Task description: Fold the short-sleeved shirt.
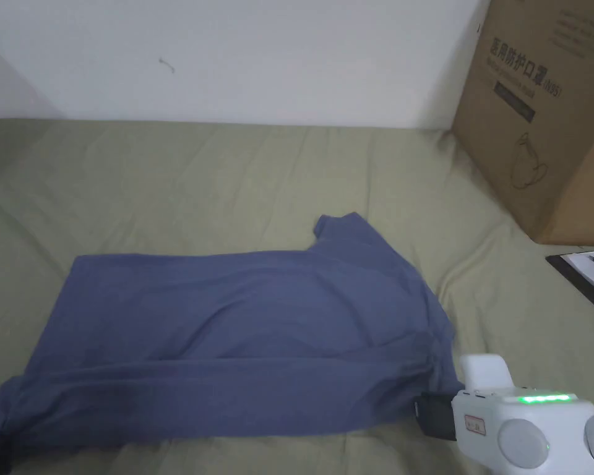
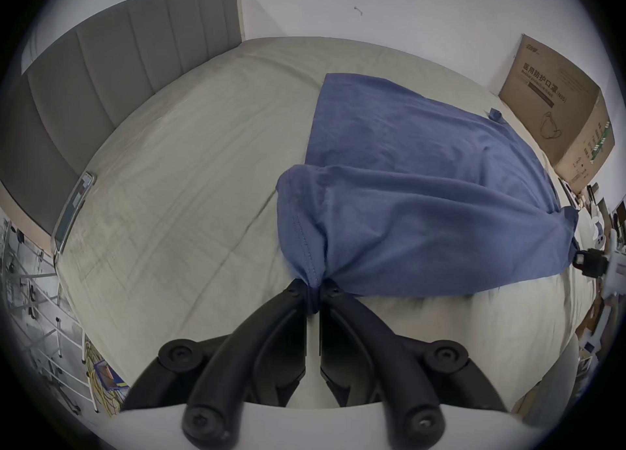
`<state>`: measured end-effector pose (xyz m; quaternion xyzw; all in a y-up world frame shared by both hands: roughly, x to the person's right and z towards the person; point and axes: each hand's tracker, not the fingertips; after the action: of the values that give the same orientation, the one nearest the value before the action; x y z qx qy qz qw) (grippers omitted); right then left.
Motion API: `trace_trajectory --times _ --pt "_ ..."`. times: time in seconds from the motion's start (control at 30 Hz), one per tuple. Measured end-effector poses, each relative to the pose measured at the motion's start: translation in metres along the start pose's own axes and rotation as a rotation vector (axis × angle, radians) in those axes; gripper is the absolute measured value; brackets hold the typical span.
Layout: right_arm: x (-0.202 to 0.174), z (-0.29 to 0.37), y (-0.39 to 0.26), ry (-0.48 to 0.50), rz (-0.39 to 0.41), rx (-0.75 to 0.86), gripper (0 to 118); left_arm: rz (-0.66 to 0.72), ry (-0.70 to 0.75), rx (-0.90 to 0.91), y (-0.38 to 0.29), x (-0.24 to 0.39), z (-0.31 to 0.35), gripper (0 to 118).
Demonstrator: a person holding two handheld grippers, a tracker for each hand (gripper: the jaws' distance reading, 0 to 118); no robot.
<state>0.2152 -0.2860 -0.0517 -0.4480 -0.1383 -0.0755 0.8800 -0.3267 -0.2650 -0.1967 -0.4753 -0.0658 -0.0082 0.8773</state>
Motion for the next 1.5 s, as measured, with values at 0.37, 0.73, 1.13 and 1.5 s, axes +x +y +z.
trace_trajectory --times 0.37,0.73,1.13,1.5 --pt "-0.005 -0.007 0.0 0.084 -0.028 -0.013 10 -0.034 -0.007 -0.008 0.005 0.002 0.007 4" --pt "0.03 0.081 -0.074 0.162 -0.138 -0.065 10 -0.072 -0.039 -0.037 -0.033 -0.019 0.05 4" --pt "0.037 0.105 -0.083 0.079 -0.101 -0.129 100 0.004 0.007 0.07 -0.046 -0.02 0.058 107" --pt "0.026 0.104 0.016 0.102 -0.134 0.017 0 -0.026 -0.157 0.175 0.022 0.048 0.056 0"
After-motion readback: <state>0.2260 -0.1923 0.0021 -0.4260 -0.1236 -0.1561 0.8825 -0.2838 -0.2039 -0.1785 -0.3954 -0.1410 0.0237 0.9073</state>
